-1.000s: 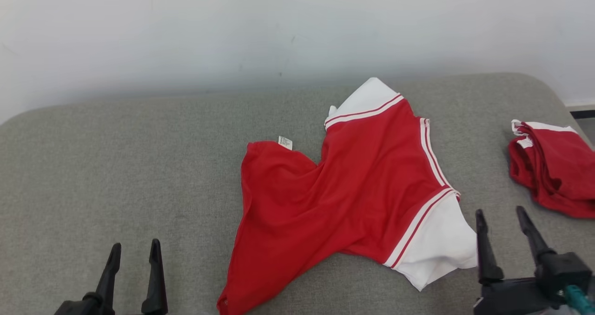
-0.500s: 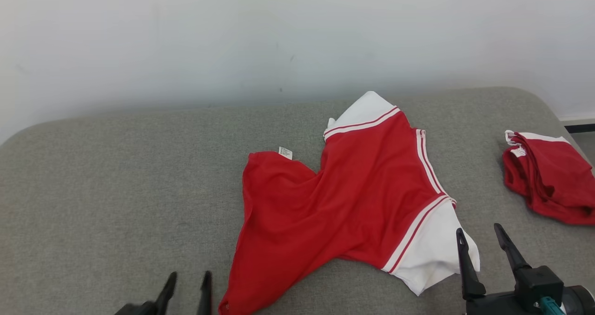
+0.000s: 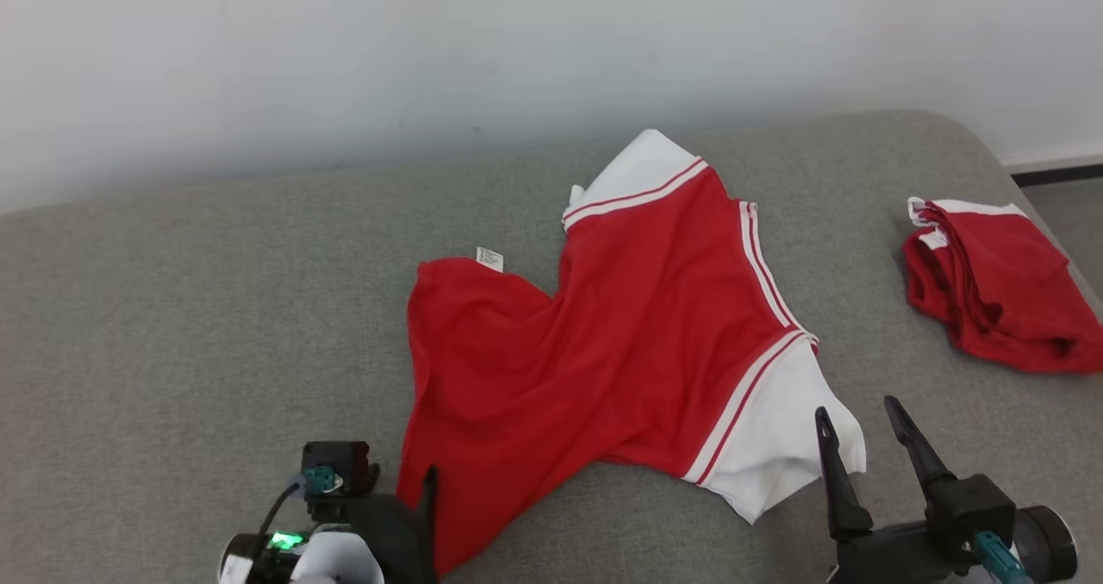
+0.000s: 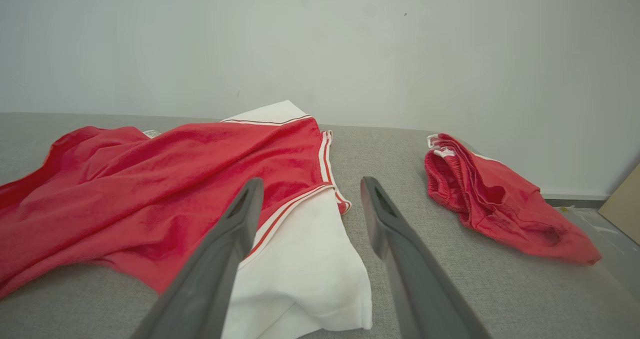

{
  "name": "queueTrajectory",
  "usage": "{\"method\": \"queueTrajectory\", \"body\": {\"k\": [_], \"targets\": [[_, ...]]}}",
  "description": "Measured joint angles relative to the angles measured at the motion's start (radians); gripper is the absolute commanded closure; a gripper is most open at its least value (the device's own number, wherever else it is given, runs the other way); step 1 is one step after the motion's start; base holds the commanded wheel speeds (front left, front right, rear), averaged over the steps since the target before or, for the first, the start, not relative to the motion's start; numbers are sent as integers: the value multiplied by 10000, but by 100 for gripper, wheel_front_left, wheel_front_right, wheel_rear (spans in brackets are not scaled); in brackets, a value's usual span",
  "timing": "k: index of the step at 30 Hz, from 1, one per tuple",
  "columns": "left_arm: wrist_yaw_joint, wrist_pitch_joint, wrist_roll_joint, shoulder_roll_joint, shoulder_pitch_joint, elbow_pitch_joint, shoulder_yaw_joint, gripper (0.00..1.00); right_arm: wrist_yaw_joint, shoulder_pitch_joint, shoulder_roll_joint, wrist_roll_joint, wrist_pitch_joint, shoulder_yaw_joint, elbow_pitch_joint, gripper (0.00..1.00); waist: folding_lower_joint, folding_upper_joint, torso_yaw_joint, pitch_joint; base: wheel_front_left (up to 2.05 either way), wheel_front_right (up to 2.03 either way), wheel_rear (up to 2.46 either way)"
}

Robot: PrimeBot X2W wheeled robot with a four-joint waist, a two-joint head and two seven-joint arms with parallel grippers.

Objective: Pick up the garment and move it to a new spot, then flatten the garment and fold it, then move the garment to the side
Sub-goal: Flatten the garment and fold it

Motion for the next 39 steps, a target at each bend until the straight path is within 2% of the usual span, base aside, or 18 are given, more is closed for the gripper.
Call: {"method": "queueTrajectory", "body": {"k": [2, 3, 4, 5, 12, 18, 29, 35, 36, 37, 39], "targets": [[293, 299, 0, 4, -220, 408, 63, 0, 0, -147, 4, 4, -29, 77, 56, 0, 0, 1, -110, 135, 0, 0, 0], [439, 313, 2, 10, -306, 518, 111, 16, 0, -218, 10, 4, -35, 107, 88, 0, 1, 1, -163, 199, 0, 0, 0], [543, 297, 21, 31, -412, 593, 134, 82, 0, -277, 17, 4, -48, 150, 105, 0, 1, 0, -211, 263, 0, 0, 0], [548, 190, 19, 35, -521, 644, 169, 100, 0, -346, 21, 4, -77, 180, 125, 0, 1, 0, -256, 330, 0, 0, 0], [648, -1014, -234, 35, -1082, 725, 570, 100, 0, -523, 63, 63, -226, 100, 228, 0, 1, 1, -328, 745, 0, 0, 0], [662, -2171, -146, 453, -2003, 815, 742, 100, 0, -707, 90, 71, -291, 107, 201, 0, 1, 1, -192, 1115, 0, 0, 0], [740, -2750, 92, 1484, -4183, 1862, 997, 100, 0, -1290, 56, 56, -213, 617, 48, 0, 2, 2, -294, 2172, 0, 0, 0], [773, -2951, 198, 1772, -4765, 2428, 1016, 100, 0, -1503, 31, 58, -263, 779, 58, 0, 2, 1, -519, 2652, 0, 0, 0], [800, -2972, 199, 1779, -4799, 2479, 1012, 94, 0, -1509, 33, 58, -278, 771, 75, 0, 2, 2, -548, 2699, 0, 0, 0], [790, -3055, 224, 1770, -4814, 2502, 945, 0, 0, -1511, 35, 59, -290, 727, 98, 0, 1, 2, -564, 2729, 0, 0, 0], [721, -3158, 295, 1708, -4799, 2520, 823, 0, 0, -1508, 35, 59, -291, 648, 165, 0, 2, 2, -562, 2708, 0, 0, 0]]}}
